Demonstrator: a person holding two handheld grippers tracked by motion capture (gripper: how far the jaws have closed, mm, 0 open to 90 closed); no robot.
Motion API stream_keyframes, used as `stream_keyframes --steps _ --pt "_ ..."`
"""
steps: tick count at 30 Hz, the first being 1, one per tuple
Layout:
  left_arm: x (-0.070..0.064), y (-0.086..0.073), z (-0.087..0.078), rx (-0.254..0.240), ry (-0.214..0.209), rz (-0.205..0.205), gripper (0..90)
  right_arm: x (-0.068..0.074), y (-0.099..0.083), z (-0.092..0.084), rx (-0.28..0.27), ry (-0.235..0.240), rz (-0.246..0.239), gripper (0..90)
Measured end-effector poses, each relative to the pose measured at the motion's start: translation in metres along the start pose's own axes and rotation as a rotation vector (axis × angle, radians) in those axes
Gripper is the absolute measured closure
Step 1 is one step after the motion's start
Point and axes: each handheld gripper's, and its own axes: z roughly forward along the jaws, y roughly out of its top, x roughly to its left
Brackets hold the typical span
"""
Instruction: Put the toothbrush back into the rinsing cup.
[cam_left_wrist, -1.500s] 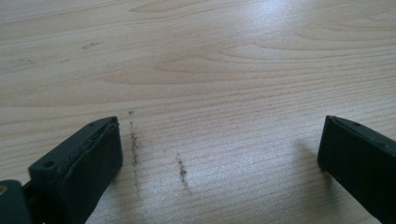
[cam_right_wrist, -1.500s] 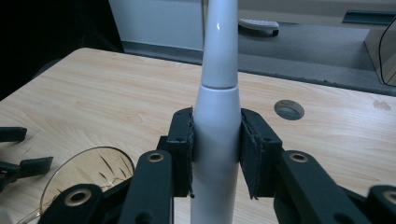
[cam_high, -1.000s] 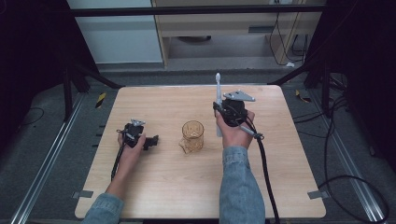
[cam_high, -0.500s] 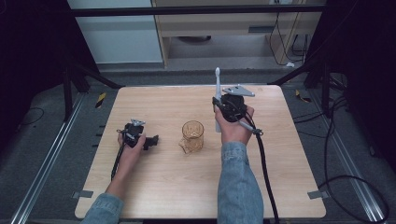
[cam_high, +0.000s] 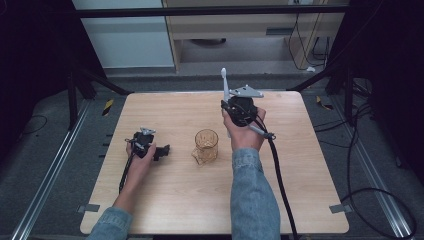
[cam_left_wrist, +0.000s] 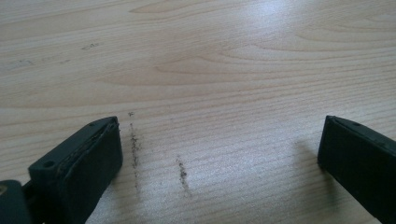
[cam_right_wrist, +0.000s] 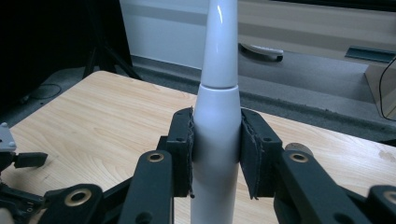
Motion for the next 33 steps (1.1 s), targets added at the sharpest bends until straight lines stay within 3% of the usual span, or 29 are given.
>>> stream_keyframes --steps 11,33 --pt "0.0 0.0 0.0 -0.001 0.0 0.0 0.0 0.009 0.009 0.006 -0.001 0.018 -0.028 67.3" --pt "0.0 0.0 0.0 0.0 -0.002 0.001 0.0 0.023 0.006 0.012 -0.027 0.048 -0.032 67.2"
